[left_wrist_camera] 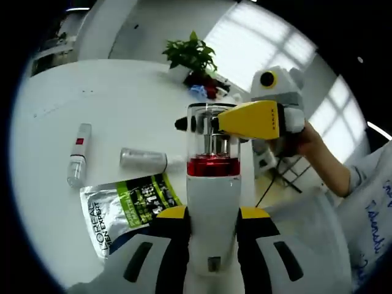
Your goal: Arrange the skincare products in the storage area until every visible bottle or jar stands upright without overlapping.
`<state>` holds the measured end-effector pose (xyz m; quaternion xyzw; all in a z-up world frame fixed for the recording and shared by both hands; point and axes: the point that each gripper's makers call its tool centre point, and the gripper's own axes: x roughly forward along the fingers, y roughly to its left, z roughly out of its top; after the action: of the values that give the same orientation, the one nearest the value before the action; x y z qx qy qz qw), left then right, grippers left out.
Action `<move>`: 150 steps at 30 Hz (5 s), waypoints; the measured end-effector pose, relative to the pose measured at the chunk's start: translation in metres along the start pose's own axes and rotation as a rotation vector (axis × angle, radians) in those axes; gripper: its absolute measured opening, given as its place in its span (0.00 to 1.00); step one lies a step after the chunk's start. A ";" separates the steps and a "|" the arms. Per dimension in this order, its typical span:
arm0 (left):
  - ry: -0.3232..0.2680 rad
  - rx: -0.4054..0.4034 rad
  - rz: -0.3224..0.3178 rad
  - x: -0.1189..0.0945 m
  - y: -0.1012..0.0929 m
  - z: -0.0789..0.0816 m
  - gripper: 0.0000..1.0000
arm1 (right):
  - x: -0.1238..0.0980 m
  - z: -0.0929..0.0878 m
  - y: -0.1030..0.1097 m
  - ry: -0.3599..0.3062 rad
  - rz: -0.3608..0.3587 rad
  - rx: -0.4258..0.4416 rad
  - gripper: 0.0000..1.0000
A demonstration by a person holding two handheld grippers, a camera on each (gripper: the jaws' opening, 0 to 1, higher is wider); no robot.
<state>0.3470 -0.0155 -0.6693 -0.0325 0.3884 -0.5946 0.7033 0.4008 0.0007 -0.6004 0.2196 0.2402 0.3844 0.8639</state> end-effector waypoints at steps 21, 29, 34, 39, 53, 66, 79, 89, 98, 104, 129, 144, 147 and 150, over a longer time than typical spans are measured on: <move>0.071 0.035 0.070 -0.001 0.023 -0.008 0.26 | 0.020 -0.004 -0.007 0.058 -0.006 -0.135 0.30; 0.068 0.078 0.112 -0.002 0.038 0.001 0.26 | 0.025 0.004 -0.008 0.065 -0.014 -0.202 0.29; 0.067 0.116 0.155 -0.004 0.049 0.007 0.25 | 0.031 0.009 -0.012 0.062 -0.019 -0.240 0.29; 0.047 0.148 0.205 -0.005 0.058 0.013 0.25 | 0.039 0.018 -0.018 0.052 -0.032 -0.288 0.29; 0.032 0.284 0.301 -0.002 0.063 0.022 0.26 | 0.034 0.021 -0.015 0.040 -0.071 -0.411 0.29; 0.032 0.417 0.216 0.013 0.041 0.019 0.26 | 0.006 0.009 -0.003 0.070 -0.131 -0.502 0.29; 0.046 0.490 0.095 0.026 0.020 0.014 0.26 | -0.016 0.001 0.002 0.048 -0.112 -0.522 0.30; 0.057 0.511 0.067 0.028 0.014 0.012 0.26 | -0.022 -0.003 0.005 0.039 -0.134 -0.525 0.30; 0.025 0.499 0.131 0.013 0.013 0.022 0.34 | -0.023 -0.004 0.005 0.040 -0.144 -0.517 0.30; 0.028 0.520 0.193 -0.005 0.014 0.022 0.34 | -0.025 -0.005 0.006 0.041 -0.152 -0.528 0.31; -0.089 0.307 0.557 -0.112 0.032 0.007 0.52 | -0.044 -0.004 0.008 0.083 -0.224 -0.561 0.58; -0.134 0.270 0.698 -0.170 0.022 -0.013 0.74 | -0.062 -0.011 0.017 0.144 -0.281 -0.583 0.81; -0.126 0.280 0.718 -0.179 0.020 -0.017 0.78 | -0.066 -0.013 0.018 0.154 -0.285 -0.571 0.85; -0.104 0.278 0.731 -0.185 0.019 -0.024 0.81 | -0.070 -0.014 0.021 0.162 -0.293 -0.580 0.88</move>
<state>0.3501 0.1598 -0.6016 0.1735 0.2541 -0.3495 0.8850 0.3396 -0.0379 -0.5824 -0.1036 0.2176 0.3249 0.9145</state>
